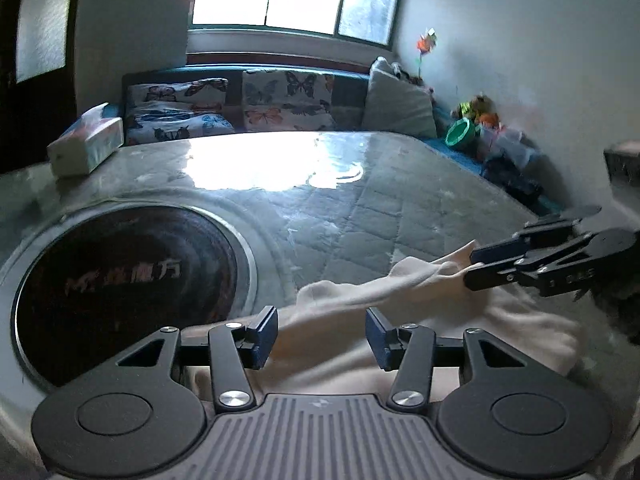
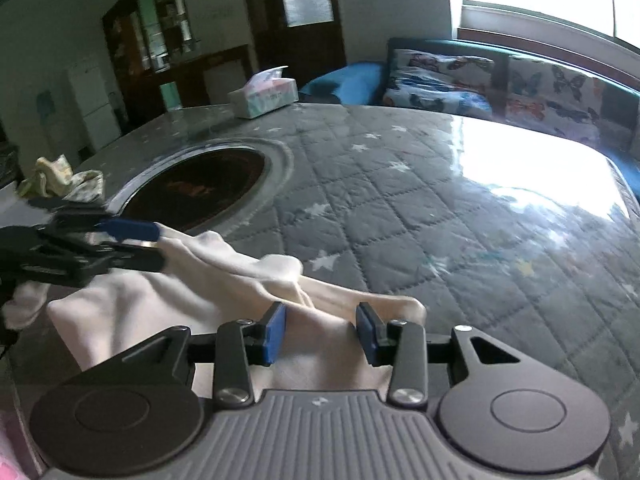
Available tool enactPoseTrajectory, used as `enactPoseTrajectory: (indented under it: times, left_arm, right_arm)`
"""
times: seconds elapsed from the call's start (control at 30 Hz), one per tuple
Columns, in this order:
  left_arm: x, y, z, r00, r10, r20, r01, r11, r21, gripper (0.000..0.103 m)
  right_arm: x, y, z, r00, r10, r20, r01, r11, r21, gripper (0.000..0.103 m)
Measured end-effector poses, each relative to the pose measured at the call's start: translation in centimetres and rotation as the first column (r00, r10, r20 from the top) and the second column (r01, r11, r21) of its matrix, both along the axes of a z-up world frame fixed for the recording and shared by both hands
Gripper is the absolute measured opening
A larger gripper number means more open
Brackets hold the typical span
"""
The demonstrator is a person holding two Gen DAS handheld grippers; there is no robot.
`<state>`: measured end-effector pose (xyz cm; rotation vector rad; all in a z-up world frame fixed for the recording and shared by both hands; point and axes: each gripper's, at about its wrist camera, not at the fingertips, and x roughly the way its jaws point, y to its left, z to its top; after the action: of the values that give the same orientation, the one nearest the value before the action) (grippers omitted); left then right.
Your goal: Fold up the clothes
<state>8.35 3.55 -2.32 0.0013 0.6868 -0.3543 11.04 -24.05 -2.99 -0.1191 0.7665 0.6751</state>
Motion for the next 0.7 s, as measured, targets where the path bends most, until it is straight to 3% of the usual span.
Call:
enactPoseTrajectory:
  times: [0.17,0.27,0.33,0.47,0.5,0.7]
  left_arm:
    - [1.4,-0.9,-0.8,0.998,-0.061,-0.033,0.063,0.997,0.053,0.050]
    - [1.2,-1.3,-0.8,0.996,-0.090,-0.007,0.091,0.993,0.079,0.027]
    - [0.9,-1.1,-0.3,0.997,-0.077,0.026,0.075,0.995,0.069,0.015]
    - [0.0,-0.9,0.6,0.992,-0.021,0.122,0.014,0.998,0.056,0.014]
    - [0.2,-1.0,0.4,0.993,-0.008,0.117,0.000,0.998,0.061,0.014]
    - [1.4,-1.4,-1.2,0.998,0.019,0.056,-0.024,0.994,0.103,0.021]
  right_arm:
    - [1.0,1.6,-0.3,0.998,0.064,-0.014,-0.064,0.998,-0.010,0.036]
    - [1.1,2.3,-0.5,0.996,0.086,-0.012,-0.087,0.996,-0.025,0.017]
    - [0.8,2.6,-0.3,0.996,0.093,0.013,-0.093,0.995,-0.030,0.011]
    - [0.0,2.9,0.9,0.989,0.078,0.123,-0.076,0.997,-0.020,0.013]
    - [0.2,3.1,0.5,0.989,0.061,0.131,-0.058,0.998,-0.027,0.021]
    - [1.4,3.3,-1.2,0.996,0.023,0.085,-0.019,0.999,-0.041,0.023]
